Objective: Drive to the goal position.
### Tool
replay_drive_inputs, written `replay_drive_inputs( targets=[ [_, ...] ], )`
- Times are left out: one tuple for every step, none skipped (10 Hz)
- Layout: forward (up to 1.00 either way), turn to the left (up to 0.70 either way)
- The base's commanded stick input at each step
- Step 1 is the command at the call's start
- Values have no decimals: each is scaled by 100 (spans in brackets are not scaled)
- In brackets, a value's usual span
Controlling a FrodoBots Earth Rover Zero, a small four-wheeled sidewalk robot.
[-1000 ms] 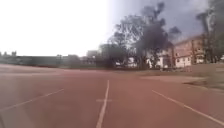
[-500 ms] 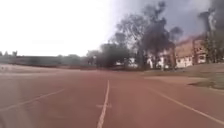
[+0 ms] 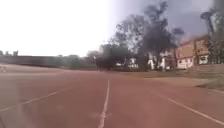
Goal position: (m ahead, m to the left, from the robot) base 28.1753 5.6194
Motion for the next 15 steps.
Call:
replay_drive_inputs(
  targets=[
    [70,0],
    [70,0],
    [70,0],
    [70,0],
    [70,0],
    [70,0],
    [70,0],
    [70,0],
    [70,0],
    [70,0],
    [70,0],
    [70,0],
    [70,0],
    [70,0],
    [70,0]
  ],
)
